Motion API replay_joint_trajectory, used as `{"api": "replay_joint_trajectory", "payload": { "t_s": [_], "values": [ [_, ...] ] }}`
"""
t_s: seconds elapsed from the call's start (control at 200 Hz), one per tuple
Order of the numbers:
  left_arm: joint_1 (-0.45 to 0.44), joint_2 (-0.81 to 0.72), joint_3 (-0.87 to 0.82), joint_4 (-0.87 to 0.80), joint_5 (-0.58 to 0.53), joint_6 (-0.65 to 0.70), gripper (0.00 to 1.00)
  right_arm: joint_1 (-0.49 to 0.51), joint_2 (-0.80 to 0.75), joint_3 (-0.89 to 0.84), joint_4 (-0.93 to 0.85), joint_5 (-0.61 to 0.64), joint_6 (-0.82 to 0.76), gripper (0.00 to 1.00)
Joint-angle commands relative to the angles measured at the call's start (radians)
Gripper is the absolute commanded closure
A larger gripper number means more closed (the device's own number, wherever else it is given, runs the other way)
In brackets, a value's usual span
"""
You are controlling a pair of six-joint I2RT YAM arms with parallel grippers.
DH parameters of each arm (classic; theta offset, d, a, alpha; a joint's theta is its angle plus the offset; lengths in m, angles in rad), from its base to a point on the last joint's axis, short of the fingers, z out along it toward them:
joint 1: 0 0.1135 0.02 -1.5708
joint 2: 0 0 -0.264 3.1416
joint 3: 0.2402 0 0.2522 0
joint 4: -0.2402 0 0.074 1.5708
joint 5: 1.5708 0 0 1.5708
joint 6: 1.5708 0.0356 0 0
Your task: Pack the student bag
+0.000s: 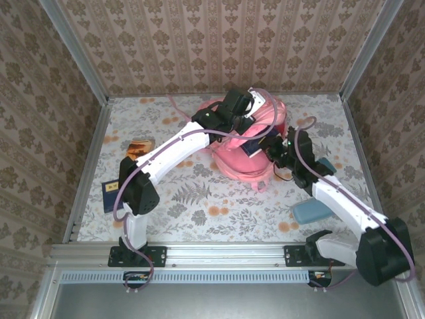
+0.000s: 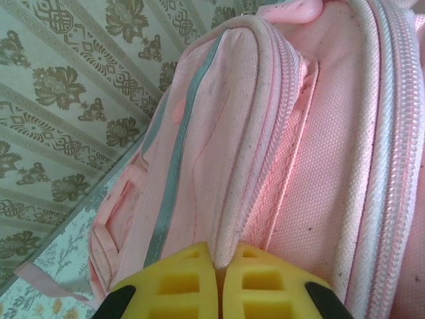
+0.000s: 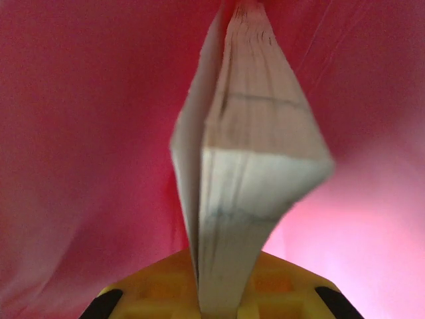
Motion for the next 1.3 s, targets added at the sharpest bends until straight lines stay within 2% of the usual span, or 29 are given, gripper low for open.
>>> {"api": "replay_joint_trajectory", "payload": {
  "t_s": [0.0, 0.275, 0.465, 0.525, 0.645, 0.695, 0.75, 0.88, 0.995, 1.085, 1.22, 1.295],
  "values": [
    [-0.004, -0.098, 0.067, 0.100, -0.019, -0.046, 1.00, 0.006, 0.083, 0.025, 0.258, 0.144, 0.005, 0.95],
    [0.000, -0.117, 0.039, 0.132, -0.002, -0.088, 1.00, 0.041, 0.411, 0.109, 0.457, 0.229, 0.165, 0.95],
    [0.011, -0.115, 0.027, 0.136, 0.051, -0.124, 1.00, 0.043, 0.596, 0.191, 0.555, 0.274, 0.204, 0.92],
    [0.016, -0.115, 0.022, 0.138, 0.068, -0.129, 1.00, 0.040, 0.645, 0.230, 0.555, 0.260, 0.216, 0.82],
    [0.028, -0.116, 0.022, 0.128, 0.073, -0.153, 1.00, 0.038, 0.674, 0.259, 0.508, 0.227, 0.240, 0.47],
    [0.035, -0.118, 0.018, 0.127, 0.078, -0.162, 1.00, 0.036, 0.659, 0.246, 0.497, 0.214, 0.255, 0.39],
    [0.045, -0.116, 0.014, 0.129, 0.085, -0.170, 1.00, 0.031, 0.631, 0.219, 0.494, 0.197, 0.275, 0.36],
    [0.057, -0.110, 0.008, 0.129, 0.093, -0.174, 1.00, 0.012, 0.533, 0.144, 0.446, 0.145, 0.323, 0.40],
    [0.065, -0.107, -0.006, 0.131, 0.086, -0.186, 1.00, -0.001, 0.427, 0.082, 0.369, 0.120, 0.358, 0.54],
    [0.068, -0.114, -0.033, 0.152, 0.093, -0.200, 1.00, -0.005, 0.355, 0.043, 0.322, 0.100, 0.378, 0.58],
    [0.071, -0.113, -0.060, 0.161, 0.090, -0.206, 1.00, -0.007, 0.255, 0.016, 0.202, 0.043, 0.387, 0.79],
    [0.075, -0.115, -0.080, 0.166, 0.089, -0.209, 1.00, -0.007, 0.193, -0.012, 0.137, 0.032, 0.387, 0.84]
  ]
}}
